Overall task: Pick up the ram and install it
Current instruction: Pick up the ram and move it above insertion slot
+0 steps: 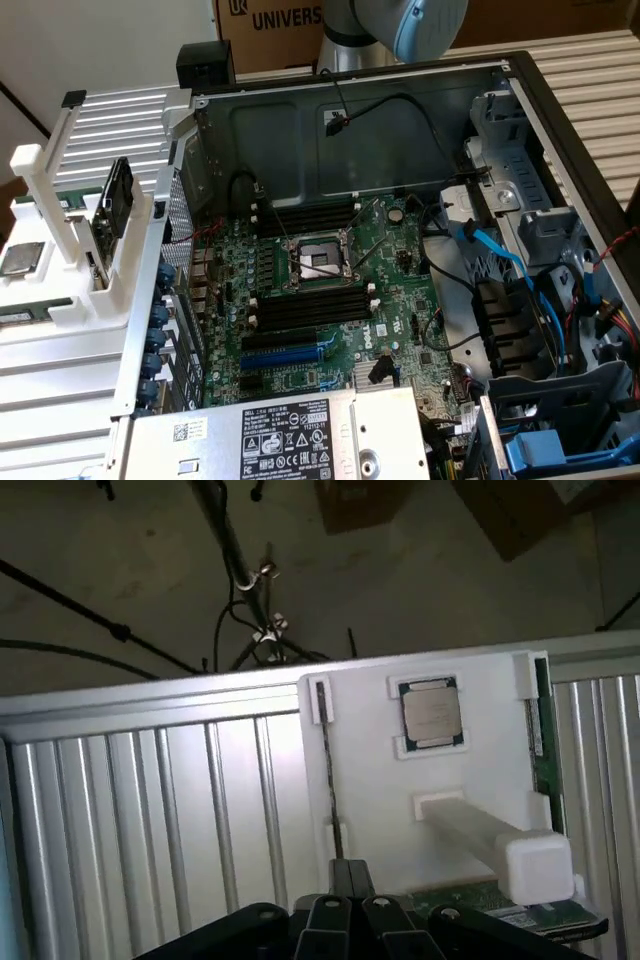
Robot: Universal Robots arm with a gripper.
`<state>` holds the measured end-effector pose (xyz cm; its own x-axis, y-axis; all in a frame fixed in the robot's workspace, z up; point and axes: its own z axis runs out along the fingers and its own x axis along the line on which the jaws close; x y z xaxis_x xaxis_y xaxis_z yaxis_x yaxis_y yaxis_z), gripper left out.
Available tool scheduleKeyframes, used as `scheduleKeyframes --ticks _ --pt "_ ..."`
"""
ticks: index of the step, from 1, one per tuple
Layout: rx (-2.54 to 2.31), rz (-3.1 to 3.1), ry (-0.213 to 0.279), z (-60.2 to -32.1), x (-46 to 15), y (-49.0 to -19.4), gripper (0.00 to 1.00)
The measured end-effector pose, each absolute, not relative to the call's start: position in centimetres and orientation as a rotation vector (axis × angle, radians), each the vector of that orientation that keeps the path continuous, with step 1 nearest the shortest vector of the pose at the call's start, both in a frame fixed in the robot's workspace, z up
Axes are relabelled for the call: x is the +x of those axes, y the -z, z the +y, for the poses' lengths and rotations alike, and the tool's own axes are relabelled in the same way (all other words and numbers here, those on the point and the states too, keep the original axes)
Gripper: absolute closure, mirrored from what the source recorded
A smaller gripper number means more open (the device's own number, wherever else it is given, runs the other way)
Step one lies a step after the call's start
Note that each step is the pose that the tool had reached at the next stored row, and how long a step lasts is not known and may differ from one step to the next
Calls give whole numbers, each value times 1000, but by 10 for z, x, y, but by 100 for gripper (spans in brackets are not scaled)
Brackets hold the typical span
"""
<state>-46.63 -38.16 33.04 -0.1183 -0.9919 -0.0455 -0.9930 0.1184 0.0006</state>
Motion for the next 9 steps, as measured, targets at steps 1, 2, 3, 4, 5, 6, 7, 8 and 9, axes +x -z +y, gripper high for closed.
scheduleKeyframes --ticks 1,2,3,4,5,6,7,8,9 --pt "-2075 2313 -48 -382 -466 -329 90" --pt "-2086 2304 -48 -382 -466 -327 90" --pt "-2095 2296 -48 -382 -466 -327 90" --pt "-2135 2258 -48 -382 -464 -320 90" --pt "-2144 2250 -48 -382 -464 -319 90" --pt "-2153 2241 -48 -382 -463 -317 90" --pt "-2162 2233 -49 -382 -463 -315 90" --pt "-2167 2228 -49 -382 -463 -313 90" --pt "-2170 2225 -49 -382 -463 -312 90"
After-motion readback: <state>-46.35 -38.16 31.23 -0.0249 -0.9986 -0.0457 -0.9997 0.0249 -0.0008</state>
